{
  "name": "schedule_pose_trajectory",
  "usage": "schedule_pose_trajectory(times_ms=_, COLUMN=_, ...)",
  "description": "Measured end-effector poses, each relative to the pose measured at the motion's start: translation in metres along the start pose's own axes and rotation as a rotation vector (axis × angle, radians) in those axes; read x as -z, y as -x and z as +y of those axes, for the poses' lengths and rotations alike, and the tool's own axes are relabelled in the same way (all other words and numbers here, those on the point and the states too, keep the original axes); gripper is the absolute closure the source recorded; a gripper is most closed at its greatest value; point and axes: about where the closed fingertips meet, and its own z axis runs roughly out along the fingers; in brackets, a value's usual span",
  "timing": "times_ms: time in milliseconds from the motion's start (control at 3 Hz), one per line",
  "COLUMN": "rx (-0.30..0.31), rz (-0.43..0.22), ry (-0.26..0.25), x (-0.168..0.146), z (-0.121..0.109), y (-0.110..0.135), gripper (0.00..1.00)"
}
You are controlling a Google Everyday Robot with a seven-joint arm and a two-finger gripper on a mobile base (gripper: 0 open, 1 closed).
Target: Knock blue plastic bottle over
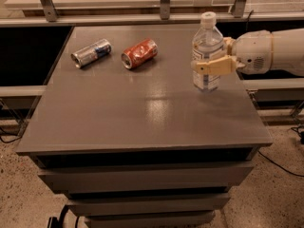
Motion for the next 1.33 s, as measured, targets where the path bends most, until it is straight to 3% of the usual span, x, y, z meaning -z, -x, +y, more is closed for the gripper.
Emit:
schedule_pose_trajectory(times_ms=333, rx=0.065, rz=0.17, ry=-0.041, x=0.008, z=0.008, y=0.017, gripper=1.0)
schedule_pose_trajectory(times_ms=1000, rx=0.272, rz=0.557, ry=-0.111, x=-0.006, z=0.047, y=0.048, gripper=1.0)
schedule_pose_trajectory(times_ms=1333, rx=0.33, rz=0.711, ry=-0.132, x=-0.011, z=0.054, y=0.042, gripper=1.0)
